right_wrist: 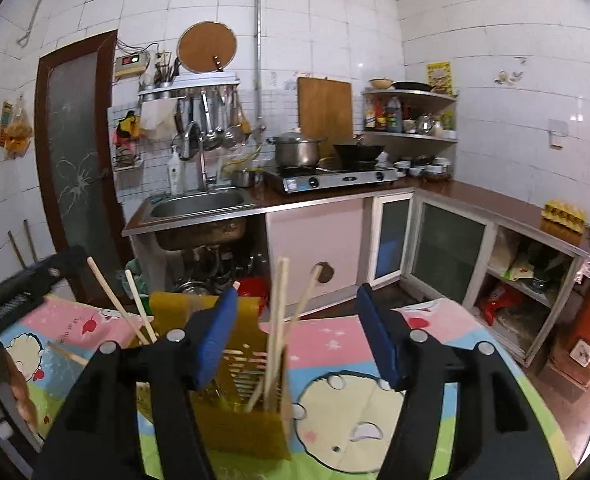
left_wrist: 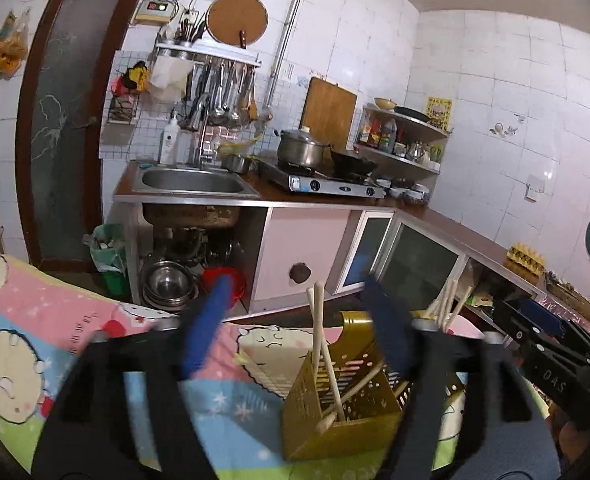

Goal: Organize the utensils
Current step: 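Drop the chopstick and fork into the yellow holder and open both tools, then close the left tool on the metal spoon while the right tool grasps a chopstick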

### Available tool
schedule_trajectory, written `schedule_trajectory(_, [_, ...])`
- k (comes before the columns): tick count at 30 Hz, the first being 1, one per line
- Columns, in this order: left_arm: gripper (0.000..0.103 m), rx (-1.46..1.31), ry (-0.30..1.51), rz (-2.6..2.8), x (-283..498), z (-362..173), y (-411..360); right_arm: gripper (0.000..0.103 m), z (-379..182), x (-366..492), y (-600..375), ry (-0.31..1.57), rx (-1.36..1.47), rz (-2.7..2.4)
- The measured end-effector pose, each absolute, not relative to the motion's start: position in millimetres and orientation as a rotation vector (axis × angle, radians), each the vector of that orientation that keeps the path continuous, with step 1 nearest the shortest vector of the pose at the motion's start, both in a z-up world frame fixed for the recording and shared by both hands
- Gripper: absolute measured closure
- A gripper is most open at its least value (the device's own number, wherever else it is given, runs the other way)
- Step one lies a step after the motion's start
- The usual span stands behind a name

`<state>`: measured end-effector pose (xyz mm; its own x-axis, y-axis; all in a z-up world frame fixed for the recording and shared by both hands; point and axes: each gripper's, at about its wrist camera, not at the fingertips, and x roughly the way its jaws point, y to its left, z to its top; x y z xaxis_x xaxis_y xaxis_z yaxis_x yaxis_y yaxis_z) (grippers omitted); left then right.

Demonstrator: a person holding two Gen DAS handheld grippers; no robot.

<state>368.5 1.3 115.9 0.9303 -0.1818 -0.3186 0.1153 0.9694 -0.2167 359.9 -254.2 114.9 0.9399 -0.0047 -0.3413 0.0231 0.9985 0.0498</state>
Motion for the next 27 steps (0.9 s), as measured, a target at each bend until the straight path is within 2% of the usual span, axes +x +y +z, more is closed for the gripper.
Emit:
schedule_trajectory(3, [0.018, -0.162, 0.343, -0.152, 347, 121, 6, 0.036, 114, 344, -263, 0.375, 0.075, -0.047])
schedule_trajectory(7, [0.007, -0.143, 0.359, -0.14, 323, 117, 16, 0.036, 98, 323, -265, 0.428, 0.083, -0.068])
schedule_trajectory(9, [0.006, -0.147, 0.385, -0.139, 313, 110, 22, 0.036, 85, 312, -263, 0.463, 0.083, -0.075])
schedule_trajectory(27, [0.005, -0.025, 0.677, -0.075, 269, 1, 32, 0.036, -33, 247, -239, 0.786, 0.157, -0.152])
